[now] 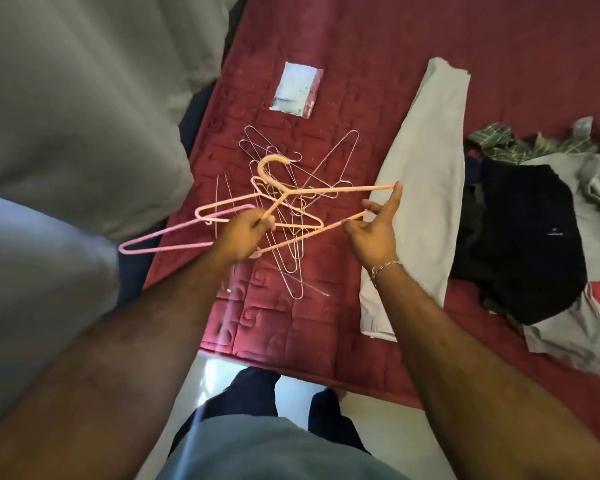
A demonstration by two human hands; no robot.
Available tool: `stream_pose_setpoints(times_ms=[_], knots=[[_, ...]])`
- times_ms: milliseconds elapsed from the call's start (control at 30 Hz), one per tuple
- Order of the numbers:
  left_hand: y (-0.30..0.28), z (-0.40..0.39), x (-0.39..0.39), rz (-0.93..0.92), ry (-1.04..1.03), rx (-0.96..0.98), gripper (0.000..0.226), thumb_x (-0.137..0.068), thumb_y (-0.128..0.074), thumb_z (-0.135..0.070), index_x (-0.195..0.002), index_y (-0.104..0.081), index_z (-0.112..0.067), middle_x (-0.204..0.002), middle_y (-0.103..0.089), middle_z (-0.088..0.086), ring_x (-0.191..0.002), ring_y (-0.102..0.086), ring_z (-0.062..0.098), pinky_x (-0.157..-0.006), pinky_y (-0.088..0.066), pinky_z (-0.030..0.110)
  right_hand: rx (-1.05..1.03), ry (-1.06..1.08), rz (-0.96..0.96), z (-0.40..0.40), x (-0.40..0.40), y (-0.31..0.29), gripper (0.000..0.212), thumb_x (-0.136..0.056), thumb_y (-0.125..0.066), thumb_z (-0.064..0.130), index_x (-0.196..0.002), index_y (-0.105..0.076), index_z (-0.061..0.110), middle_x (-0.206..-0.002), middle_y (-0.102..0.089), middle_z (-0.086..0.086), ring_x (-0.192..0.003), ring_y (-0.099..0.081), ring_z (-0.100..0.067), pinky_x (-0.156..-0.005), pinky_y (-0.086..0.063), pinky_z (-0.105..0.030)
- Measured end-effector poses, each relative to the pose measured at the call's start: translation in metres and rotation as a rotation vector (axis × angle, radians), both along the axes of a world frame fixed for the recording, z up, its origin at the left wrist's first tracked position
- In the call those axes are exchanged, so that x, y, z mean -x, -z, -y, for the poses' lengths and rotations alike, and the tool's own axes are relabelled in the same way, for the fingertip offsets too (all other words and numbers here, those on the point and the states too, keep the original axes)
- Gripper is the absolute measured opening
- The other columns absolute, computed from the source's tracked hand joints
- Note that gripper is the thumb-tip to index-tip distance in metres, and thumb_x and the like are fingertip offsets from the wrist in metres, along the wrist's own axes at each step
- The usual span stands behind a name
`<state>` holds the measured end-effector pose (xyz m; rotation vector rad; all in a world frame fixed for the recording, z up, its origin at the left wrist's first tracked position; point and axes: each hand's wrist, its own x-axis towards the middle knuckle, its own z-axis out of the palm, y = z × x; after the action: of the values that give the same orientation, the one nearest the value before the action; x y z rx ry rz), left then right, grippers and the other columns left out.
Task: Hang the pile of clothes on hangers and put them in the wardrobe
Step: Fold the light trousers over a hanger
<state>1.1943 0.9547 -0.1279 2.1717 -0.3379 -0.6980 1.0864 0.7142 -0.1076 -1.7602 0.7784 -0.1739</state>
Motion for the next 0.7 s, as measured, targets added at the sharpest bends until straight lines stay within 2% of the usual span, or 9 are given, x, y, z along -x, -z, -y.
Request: stream_pose_setpoints(times_ms=[67,133,167,233,333,400,467,600,700], knots=[[-0.022,0.006,-0.011,-0.003,-0.001,0.064,0.029,-0.108,-0.052,-0.029,-0.082,-0.064,-0.023,-0.066,-0.048,-0.003,-0.058,-0.046,0.010,-0.055,-0.044,0.023,0.154,-0.056,0.062,-0.003,-0.001,-0.010,0.116,-0.083,-0.073,0.004,-0.163,0.007,0.030,-0.146,-0.044,-0.009,-0.093,-0.067,-0.017,-0.085,-0.061,-0.035],[-0.038,0.012,-0.020,0.002,-0.003,0.129,0.029,-0.109,-0.050,-0.021,-0.084,-0.064,-0.017,-0.060,-0.042,-0.006,-0.048,-0.037,-0.001,-0.046,-0.034,0.017,0.322,-0.131,0.146,-0.007,-0.005,-0.016,0.115,-0.078,-0.072,0.003,-0.164,0.002,0.020,-0.161,-0.028,-0.009,-0.134,-0.050,-0.028,-0.111,-0.048,-0.038],[-0.045,0.015,-0.023,0.001,-0.014,0.166,0.030,-0.109,-0.050,-0.020,-0.083,-0.064,-0.017,-0.059,-0.042,-0.008,-0.045,-0.036,-0.001,-0.045,-0.031,0.017,0.417,-0.156,0.182,-0.011,-0.006,-0.020,0.112,-0.076,-0.071,0.002,-0.164,-0.003,0.013,-0.166,-0.021,-0.009,-0.148,-0.035,-0.029,-0.121,-0.034,-0.030],[-0.055,0.019,-0.028,-0.059,-0.091,0.225,0.032,-0.110,-0.048,-0.020,-0.082,-0.063,-0.019,-0.059,-0.045,-0.009,-0.046,-0.036,-0.001,-0.046,-0.029,0.021,0.535,-0.162,0.220,-0.019,-0.011,-0.035,0.108,-0.073,-0.070,0.002,-0.163,-0.010,0.006,-0.169,-0.015,-0.011,-0.157,-0.018,-0.027,-0.121,-0.013,-0.012],[-0.065,0.023,-0.033,-0.165,-0.233,0.356,0.033,-0.112,-0.042,-0.019,-0.084,-0.058,-0.016,-0.052,-0.042,-0.014,-0.047,-0.033,0.006,-0.048,-0.029,0.022,0.551,-0.137,0.174,-0.029,-0.014,-0.044,0.103,-0.076,-0.071,0.006,-0.163,-0.015,0.010,-0.168,-0.017,-0.011,-0.157,-0.016,-0.026,-0.115,-0.008,-0.003],[-0.071,0.025,-0.038,-0.188,-0.304,0.434,0.033,-0.113,-0.039,-0.020,-0.084,-0.055,-0.016,-0.051,-0.040,-0.013,-0.046,-0.030,0.008,-0.047,-0.027,0.022,0.447,-0.215,0.082,-0.032,-0.019,-0.035,0.093,-0.082,-0.075,0.011,-0.161,-0.026,0.013,-0.161,-0.031,-0.012,-0.150,-0.031,-0.028,-0.122,-0.027,-0.023],[-0.078,0.023,-0.041,-0.218,-0.377,0.517,0.034,-0.113,-0.038,-0.023,-0.082,-0.053,-0.018,-0.052,-0.037,-0.010,-0.046,-0.028,0.008,-0.048,-0.025,0.023,0.277,-0.360,-0.066,-0.036,-0.022,-0.027,0.081,-0.086,-0.079,0.020,-0.156,-0.038,0.015,-0.150,-0.045,-0.012,-0.136,-0.048,-0.028,-0.116,-0.041,-0.042],[-0.094,0.022,-0.044,-0.276,-0.488,0.728,0.034,-0.114,-0.032,-0.024,-0.084,-0.046,-0.018,-0.054,-0.030,-0.006,-0.048,-0.022,0.009,-0.047,-0.022,0.025,0.256,-0.581,-0.142,-0.057,-0.027,-0.028,0.063,-0.088,-0.078,0.020,-0.146,-0.053,0.019,-0.140,-0.057,-0.008,-0.125,-0.058,-0.024,-0.110,-0.045,-0.037],[-0.102,0.023,-0.045,-0.316,-0.551,0.829,0.034,-0.114,-0.033,-0.029,-0.084,-0.046,-0.018,-0.055,-0.027,-0.005,-0.047,-0.021,0.009,-0.048,-0.021,0.026,0.140,-0.511,-0.151,-0.073,-0.039,-0.029,0.042,-0.089,-0.076,0.022,-0.129,-0.065,0.016,-0.115,-0.072,-0.008,-0.105,-0.067,-0.026,-0.094,-0.051,-0.030]])
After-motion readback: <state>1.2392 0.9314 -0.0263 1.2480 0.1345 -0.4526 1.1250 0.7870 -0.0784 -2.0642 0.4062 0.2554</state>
